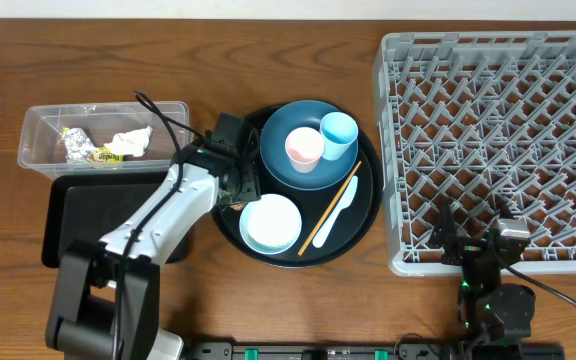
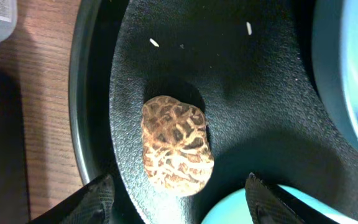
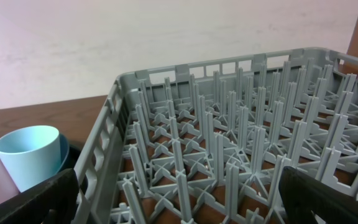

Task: Sort waste into correct bins and load items into the dishwasher rack
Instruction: 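Move the left gripper down onto the brown cookie and grasp, then carry the cookie to the black tray and release it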

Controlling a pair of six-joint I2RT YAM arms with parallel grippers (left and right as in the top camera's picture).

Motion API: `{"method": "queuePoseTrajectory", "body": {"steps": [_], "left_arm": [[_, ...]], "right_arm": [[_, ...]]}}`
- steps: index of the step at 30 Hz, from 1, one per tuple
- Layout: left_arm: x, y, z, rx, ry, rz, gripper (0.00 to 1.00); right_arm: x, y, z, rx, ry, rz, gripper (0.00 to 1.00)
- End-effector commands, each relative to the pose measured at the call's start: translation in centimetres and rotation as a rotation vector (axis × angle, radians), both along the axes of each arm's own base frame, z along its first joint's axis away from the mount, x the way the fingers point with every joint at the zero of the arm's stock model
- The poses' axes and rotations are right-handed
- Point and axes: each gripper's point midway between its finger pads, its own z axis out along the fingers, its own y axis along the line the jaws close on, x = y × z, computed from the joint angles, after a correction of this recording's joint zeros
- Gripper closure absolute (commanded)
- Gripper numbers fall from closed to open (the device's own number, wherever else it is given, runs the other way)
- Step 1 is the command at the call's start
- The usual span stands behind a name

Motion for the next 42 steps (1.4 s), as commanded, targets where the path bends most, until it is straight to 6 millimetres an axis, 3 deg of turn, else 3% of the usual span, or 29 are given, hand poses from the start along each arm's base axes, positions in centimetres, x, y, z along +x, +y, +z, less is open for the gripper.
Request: {"method": "queuePoseTrajectory", "body": {"steps": [1,27,30,32,34,42], "left_arm": [[-0.1,0.3,-1.1,0.017,0.020,0.012,0.31],[0.2,0.1,-4.2,0.006,0.011,0.045,0.31],[0.3,0.1,-4.2,0.003,0.004,0.045,0.38],[0.5,0.0,-4.2,0.001,-0.002,0.045,0.53],[0.5,0.0,-4.2,0.001,-0.004,0.045,0.59],[0.9,-0.1,-4.0,-0.005,-0.021,0.046,0.60]], "right_arm": [[0.0,0.0,-0.2,-0.012,0.006,-0.001,0.01],[0.0,0.0,-0.2,-0.012,0.006,-0.001,0.01],[0.0,0.0,-0.2,-0.012,0.006,-0.001,0.01],[0.0,0.0,-0.2,-0.012,0.006,-0.001,0.01],[0.0,0.0,-0.2,-0.012,0.006,-0.001,0.01],[0.0,0.0,-0.2,-0.012,0.006,-0.001,0.01]]}}
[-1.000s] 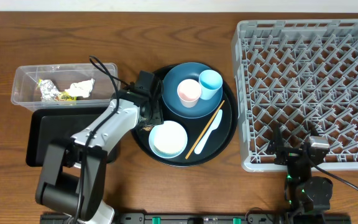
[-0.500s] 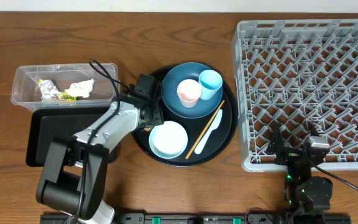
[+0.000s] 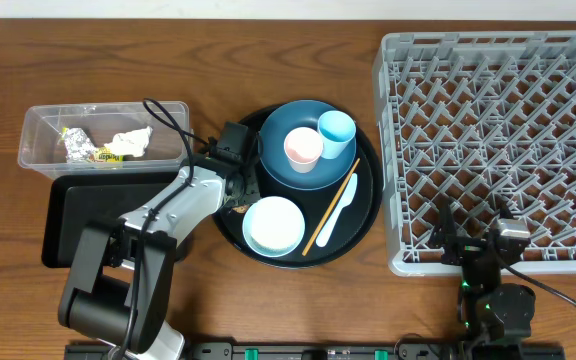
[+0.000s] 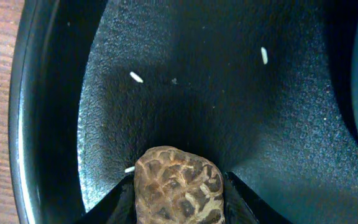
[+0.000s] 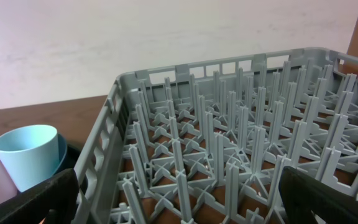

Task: Sort waste into correct bins and load items into the dishwasher rack
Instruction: 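Carry the cookie to the black tray and release it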

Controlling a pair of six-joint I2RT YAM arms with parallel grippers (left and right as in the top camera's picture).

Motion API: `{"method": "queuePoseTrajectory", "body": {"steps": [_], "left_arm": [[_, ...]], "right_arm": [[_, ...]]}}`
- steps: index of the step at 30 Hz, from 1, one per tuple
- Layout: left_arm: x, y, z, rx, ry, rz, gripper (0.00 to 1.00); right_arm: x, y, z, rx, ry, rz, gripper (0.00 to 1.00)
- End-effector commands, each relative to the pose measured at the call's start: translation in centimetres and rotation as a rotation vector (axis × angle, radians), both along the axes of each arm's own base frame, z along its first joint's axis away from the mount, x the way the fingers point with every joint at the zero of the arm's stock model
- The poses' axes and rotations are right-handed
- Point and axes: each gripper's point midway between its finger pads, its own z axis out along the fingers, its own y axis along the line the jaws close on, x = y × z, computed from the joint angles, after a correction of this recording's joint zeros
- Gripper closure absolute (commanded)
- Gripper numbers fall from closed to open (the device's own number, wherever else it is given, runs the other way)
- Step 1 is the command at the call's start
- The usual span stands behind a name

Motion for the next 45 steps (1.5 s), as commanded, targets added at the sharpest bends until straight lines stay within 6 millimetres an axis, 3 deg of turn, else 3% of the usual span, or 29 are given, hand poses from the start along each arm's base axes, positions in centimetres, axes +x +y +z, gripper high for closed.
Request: {"method": "queuePoseTrajectory", "body": {"steps": [1,8,14,18,22,30,38,42,45], "left_arm": [[0.0,0.2,-0.3,0.014,-0.001,0.001,0.60],[2.0,-0.4,2.0,0.008,-0.061,-0.046,0.70],[3.0,-0.6,6.0,-0.007,-0.109,-0.040,0.69],[3.3,0.6,8.8,-0.010,-0.132,-0.011,0.71],[3.2,4.2,11.4,0.005,-0.140,0.082,0.72],[1.6,15.1,14.4,0.035,-0.163,0.371,0.72],[-2.0,25.3,13.4,0.061,-0.107,0.678,0.72],[-3.6,29.0,11.9,0.065,-0.079,0.797,0.77],[-4.6,30.8,10.5,0.060,-0.037,0.854,0.77]], "right_arm": [[0.0,0.0,-0.2,-0.012,0.006,-0.001,0.01],[0.0,0.0,-0.2,-0.012,0.006,-0.001,0.01],[0.0,0.0,-0.2,-0.012,0.006,-0.001,0.01],[0.0,0.0,-0.2,-0.012,0.006,-0.001,0.01],[0.0,0.0,-0.2,-0.012,0.006,-0.001,0.01],[0.0,0.0,-0.2,-0.012,0.006,-0.001,0.01],[0.0,0.0,-0.2,-0.012,0.006,-0.001,0.01],[0.0,0.0,-0.2,-0.012,0.006,-0.001,0.01],[0.0,0.0,-0.2,-0.012,0.006,-0.001,0.01]]}}
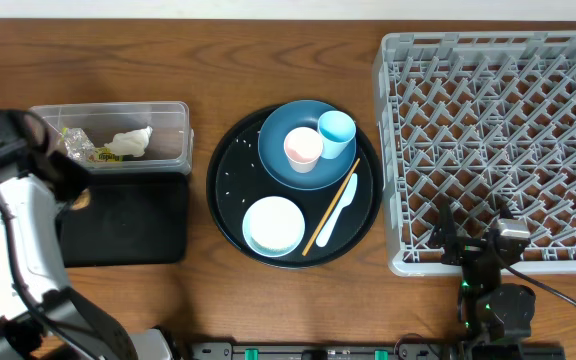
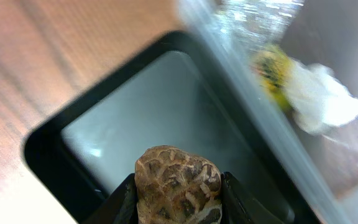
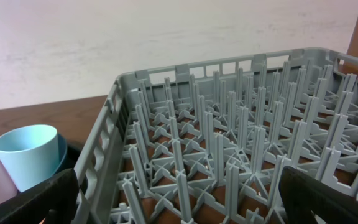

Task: Sort waste into correct bins and load items into the dishwasher rack
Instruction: 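Carry the cookie to the black tray and release it, then move the left gripper to the white bowl of rice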

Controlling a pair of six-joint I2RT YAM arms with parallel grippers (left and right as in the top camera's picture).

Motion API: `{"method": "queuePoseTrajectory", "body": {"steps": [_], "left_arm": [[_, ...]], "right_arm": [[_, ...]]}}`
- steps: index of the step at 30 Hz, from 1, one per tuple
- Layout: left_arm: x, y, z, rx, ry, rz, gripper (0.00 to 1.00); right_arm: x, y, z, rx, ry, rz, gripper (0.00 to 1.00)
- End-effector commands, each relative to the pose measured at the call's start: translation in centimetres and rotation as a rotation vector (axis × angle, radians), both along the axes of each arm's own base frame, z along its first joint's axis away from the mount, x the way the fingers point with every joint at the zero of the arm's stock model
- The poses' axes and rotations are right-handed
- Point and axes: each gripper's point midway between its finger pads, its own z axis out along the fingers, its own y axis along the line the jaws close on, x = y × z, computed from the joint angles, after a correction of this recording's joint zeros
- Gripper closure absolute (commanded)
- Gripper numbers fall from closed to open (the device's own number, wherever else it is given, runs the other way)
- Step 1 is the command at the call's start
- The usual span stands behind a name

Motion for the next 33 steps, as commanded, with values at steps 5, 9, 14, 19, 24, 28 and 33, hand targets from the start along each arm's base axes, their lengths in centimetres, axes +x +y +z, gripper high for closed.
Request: {"method": "queuePoseTrajectory", "body": {"steps": [5,9,14,19,24,28,33], "left_arm": [[-1.6,2.0,-4.4,-0.062,0.127,0.062,0.77],[-1.9,2.3,-6.9,-0.080,0.197,0.069,0.77],[-2.3,2.1,-8.8,-0.114,0.248,0.069,0.77],[-2.4,2.3,-9.2,-0.119,0.252,0.079,0.69],[-2.4,2.6,-9.1,-0.115,0.244,0.085,0.55],[-2.3,2.7,-9.0,-0.111,0.237,0.087,0.39],[-1.7,3.1,-7.8,-0.093,0.209,0.087,0.35]], "right_arm": [[0.0,0.0,-0.2,-0.012,0.006,-0.001,0.01],[0.0,0.0,-0.2,-0.012,0.006,-0.001,0.01],[0.0,0.0,-0.2,-0.012,0.006,-0.001,0.01],[0.0,0.0,-0.2,-0.012,0.006,-0.001,0.01],[0.0,0.0,-0.2,-0.012,0.006,-0.001,0.01],[0.0,0.0,-0.2,-0.012,0.006,-0.001,0.01],[0.0,0.0,-0.2,-0.012,0.006,-0.001,0.01]]}}
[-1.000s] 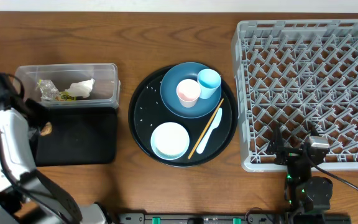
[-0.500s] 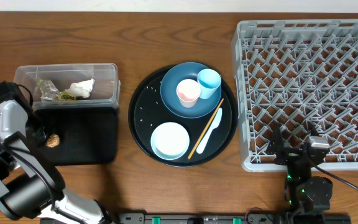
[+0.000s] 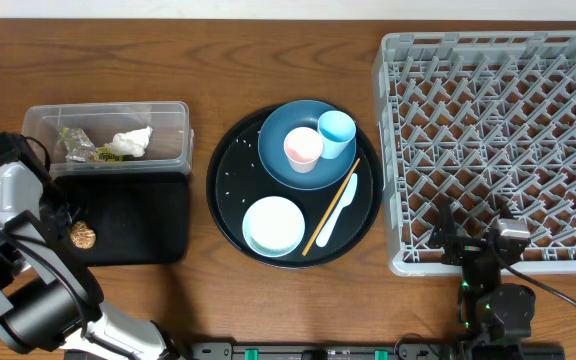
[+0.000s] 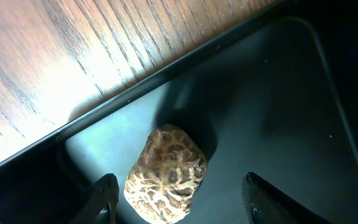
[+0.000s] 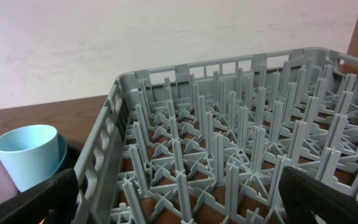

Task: Sort waste into correct bins and load items into the dishwasher rack
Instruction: 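Move the left gripper to the white bowl of rice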

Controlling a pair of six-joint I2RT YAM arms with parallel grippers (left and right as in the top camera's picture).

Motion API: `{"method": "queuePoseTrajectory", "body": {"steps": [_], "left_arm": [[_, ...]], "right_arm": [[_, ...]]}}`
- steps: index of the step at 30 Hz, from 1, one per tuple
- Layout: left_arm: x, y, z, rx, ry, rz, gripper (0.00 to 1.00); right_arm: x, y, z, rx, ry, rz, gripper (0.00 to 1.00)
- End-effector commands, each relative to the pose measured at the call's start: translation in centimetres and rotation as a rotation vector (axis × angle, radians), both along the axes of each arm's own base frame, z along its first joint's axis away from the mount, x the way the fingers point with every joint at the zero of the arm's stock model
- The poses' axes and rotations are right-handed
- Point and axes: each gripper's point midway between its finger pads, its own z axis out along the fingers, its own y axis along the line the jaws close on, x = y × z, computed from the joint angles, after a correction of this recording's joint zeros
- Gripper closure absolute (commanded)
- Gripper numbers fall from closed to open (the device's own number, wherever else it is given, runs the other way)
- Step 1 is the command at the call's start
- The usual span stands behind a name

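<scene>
A brown, crackle-skinned food lump lies on the floor of the black bin, near its left end. My left gripper hangs just over it, open, with one finger on each side and apart from the lump. The grey dishwasher rack stands at the right with nothing in it. My right gripper rests open at the rack's front edge. On the round black tray sit a blue plate with a pink cup and a blue cup, plus a white bowl.
A clear bin holding crumpled wrappers stands behind the black bin. A wooden chopstick and a white spoon lie on the tray's right side. Rice grains dot the tray's left part.
My left gripper was shut on the lump above the black bin. Now it is open and the lump lies on the bin's floor. The right arm has not moved.
My left gripper stood open over the lump on the round tray's left side. Then it was shut on the lump there. Then it held the lump over the black bin, beside the clear bin. Now the lump lies loose in the black bin.
</scene>
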Motion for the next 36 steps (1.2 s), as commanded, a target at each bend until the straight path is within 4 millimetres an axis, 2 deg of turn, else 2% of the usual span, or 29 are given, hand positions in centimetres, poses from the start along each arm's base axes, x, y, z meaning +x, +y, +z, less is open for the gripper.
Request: {"method": "queuePoseTrajectory", "body": {"steps": [1,4,8,11,16,20,28,30,36], "left_arm": [[0.7,1.0,1.8,0.041,-0.035,0.005,0.35],[1.2,1.3,3.8,0.072,-0.078,0.005,0.35],[1.8,1.5,7.7,0.126,-0.169,0.002,0.36],[2.2,-0.1,10.4,0.096,-0.269,-0.020,0.36],[4.1,-6.5,14.2,-0.078,-0.462,-0.163,0.37],[4.2,-11.5,15.7,-0.107,-0.465,-0.355,0.39],[3.0,-23.3,15.0,-0.222,-0.355,-0.710,0.40],[2.6,-25.6,14.6,-0.209,-0.325,-0.791,0.43],[1.0,-31.7,13.8,-0.160,-0.266,-0.958,0.43]], "right_arm": [[0.0,0.0,-0.2,-0.012,0.006,-0.001,0.01],[0.0,0.0,-0.2,-0.012,0.006,-0.001,0.01],[0.0,0.0,-0.2,-0.012,0.006,-0.001,0.01],[0.0,0.0,-0.2,-0.012,0.006,-0.001,0.01],[0.0,0.0,-0.2,-0.012,0.006,-0.001,0.01],[0.0,0.0,-0.2,-0.012,0.006,-0.001,0.01],[0.0,0.0,-0.2,-0.012,0.006,-0.001,0.01],[0.0,0.0,-0.2,-0.012,0.006,-0.001,0.01],[0.0,0.0,-0.2,-0.012,0.006,-0.001,0.01]]}}
